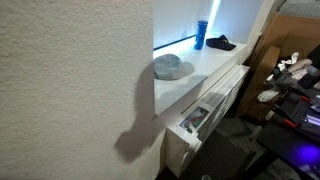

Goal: Pick up the black cap and put it on the left side

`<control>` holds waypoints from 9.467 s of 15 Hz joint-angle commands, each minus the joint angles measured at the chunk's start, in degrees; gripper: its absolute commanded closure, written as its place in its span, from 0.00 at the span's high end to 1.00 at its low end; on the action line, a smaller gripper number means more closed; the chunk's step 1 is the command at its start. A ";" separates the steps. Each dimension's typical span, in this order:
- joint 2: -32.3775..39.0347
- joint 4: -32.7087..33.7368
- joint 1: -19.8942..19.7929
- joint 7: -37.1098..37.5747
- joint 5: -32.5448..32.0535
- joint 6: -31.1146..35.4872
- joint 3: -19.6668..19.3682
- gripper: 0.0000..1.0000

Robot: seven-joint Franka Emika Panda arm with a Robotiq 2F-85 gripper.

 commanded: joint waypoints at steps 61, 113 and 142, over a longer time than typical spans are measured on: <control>54.56 51.61 -32.42 17.37 6.38 45.87 -68.12 1.00; 85.14 72.37 -24.89 56.86 -4.26 18.10 -77.03 1.00; 90.36 83.28 -33.95 56.65 8.26 5.36 -78.01 1.00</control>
